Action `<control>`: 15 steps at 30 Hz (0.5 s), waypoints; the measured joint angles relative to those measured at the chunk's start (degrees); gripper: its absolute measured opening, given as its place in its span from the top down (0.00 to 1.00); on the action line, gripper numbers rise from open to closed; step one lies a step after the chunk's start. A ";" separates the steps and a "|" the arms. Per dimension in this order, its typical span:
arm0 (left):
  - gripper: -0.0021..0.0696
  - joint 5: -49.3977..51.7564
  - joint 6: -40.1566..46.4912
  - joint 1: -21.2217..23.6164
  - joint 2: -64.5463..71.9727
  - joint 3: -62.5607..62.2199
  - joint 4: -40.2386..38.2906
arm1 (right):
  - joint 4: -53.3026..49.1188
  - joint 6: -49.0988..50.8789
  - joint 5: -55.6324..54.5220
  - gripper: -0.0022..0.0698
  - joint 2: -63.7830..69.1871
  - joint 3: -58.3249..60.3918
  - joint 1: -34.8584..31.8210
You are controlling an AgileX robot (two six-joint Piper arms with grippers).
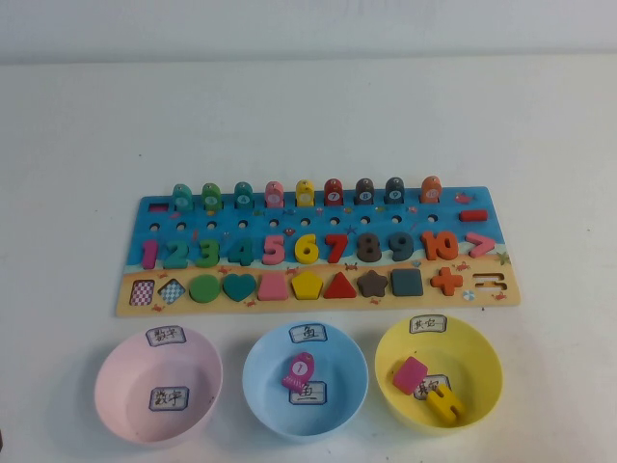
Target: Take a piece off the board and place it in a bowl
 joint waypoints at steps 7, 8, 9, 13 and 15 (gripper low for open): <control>0.98 0.00 0.00 0.00 0.00 0.00 0.00 | -6.48 -0.38 13.59 0.99 14.92 -11.29 0.00; 0.98 0.00 0.00 0.00 0.00 0.00 0.00 | -7.83 -0.75 15.46 0.99 16.96 -13.10 0.00; 0.98 0.00 0.00 0.00 0.00 0.00 0.00 | -9.21 -0.85 16.93 0.99 19.50 -14.89 0.00; 0.98 0.00 0.00 0.00 0.00 0.00 0.00 | -13.25 -1.39 23.28 0.99 29.65 -21.38 0.00; 0.98 0.00 0.00 0.00 0.00 0.00 0.00 | -15.18 -2.03 25.73 0.99 33.94 -24.26 0.00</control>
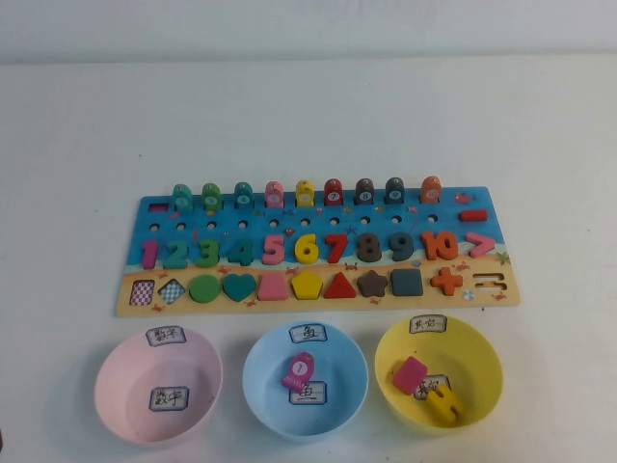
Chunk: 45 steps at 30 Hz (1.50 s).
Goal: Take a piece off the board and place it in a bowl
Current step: Pick up the "number 10"
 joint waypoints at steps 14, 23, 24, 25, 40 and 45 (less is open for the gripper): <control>0.98 0.00 0.00 0.00 0.00 0.00 0.00 | -8.14 -0.64 6.26 0.99 22.07 -14.15 0.83; 0.98 0.00 0.00 0.00 0.00 0.00 0.00 | -8.75 1.12 4.69 0.99 31.62 -19.18 13.68; 0.98 0.00 0.00 0.00 0.00 0.00 0.00 | -8.90 1.48 4.70 0.99 32.56 -19.85 15.13; 0.98 0.00 0.00 0.00 0.00 0.00 0.00 | -9.02 1.50 4.57 0.99 33.79 -20.75 16.48; 0.98 0.00 0.00 0.00 0.00 0.00 0.00 | -16.12 2.54 4.67 0.99 49.23 -37.45 26.15; 0.98 0.00 0.00 0.00 0.00 0.00 0.00 | -17.88 3.58 6.42 0.99 55.29 -43.49 26.52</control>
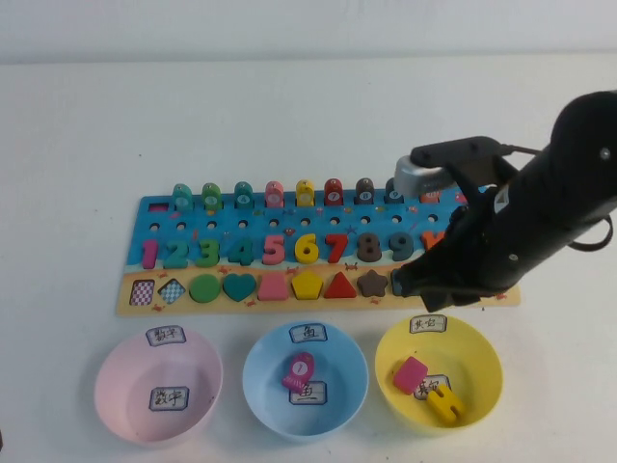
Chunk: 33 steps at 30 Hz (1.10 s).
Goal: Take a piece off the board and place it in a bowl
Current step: Pick up the "number 10"
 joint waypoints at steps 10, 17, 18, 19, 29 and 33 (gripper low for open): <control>0.98 0.00 0.00 0.00 0.00 0.00 0.00 | -10.75 7.38 5.57 0.96 8.23 -9.37 -0.66; 0.98 0.00 0.00 0.00 0.00 0.00 0.00 | -13.10 8.76 4.99 0.75 10.30 -10.52 -4.52; 0.98 0.00 0.00 0.00 0.00 0.00 0.00 | -13.19 8.88 4.75 0.71 10.52 -10.62 -5.01; 0.98 0.00 0.00 0.00 0.00 0.00 0.00 | -13.24 8.88 4.65 0.67 10.79 -10.73 -5.26; 0.98 0.00 0.00 0.00 0.00 0.00 0.00 | -13.11 11.14 8.46 0.48 19.20 -20.07 -5.74; 0.98 0.00 0.00 0.00 0.00 0.00 0.00 | -13.22 11.61 11.97 0.47 24.05 -26.20 -5.74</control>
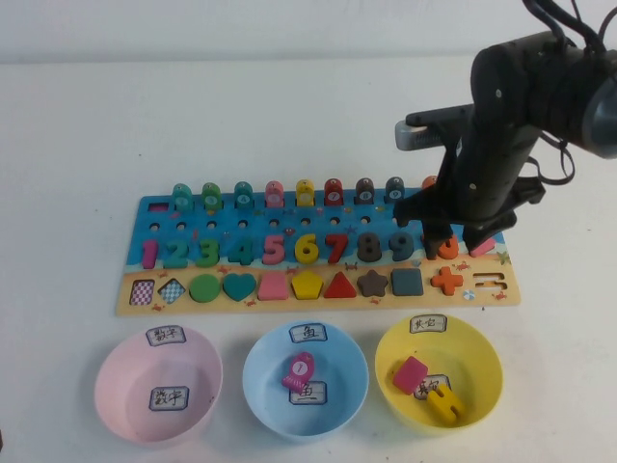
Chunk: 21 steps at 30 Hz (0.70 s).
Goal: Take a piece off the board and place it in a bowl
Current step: Pick up the "number 10"
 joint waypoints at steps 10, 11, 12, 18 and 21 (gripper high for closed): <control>0.98 0.00 0.00 0.00 0.00 0.00 0.00 | 0.00 1.53 3.42 0.47 6.49 -7.65 -1.46; 0.98 0.00 0.00 0.00 0.00 0.00 0.00 | 0.00 1.81 3.27 0.47 6.66 -7.85 -1.46; 0.98 0.00 0.00 0.00 0.00 0.00 0.00 | 0.00 2.55 3.18 0.47 6.79 -7.88 -1.58; 0.98 0.00 0.00 0.00 0.00 0.00 0.00 | 0.00 4.45 2.84 0.47 8.18 -7.88 -1.83; 0.98 0.00 0.00 0.00 0.00 0.00 0.00 | 0.10 4.53 2.46 0.47 8.85 -7.88 -1.83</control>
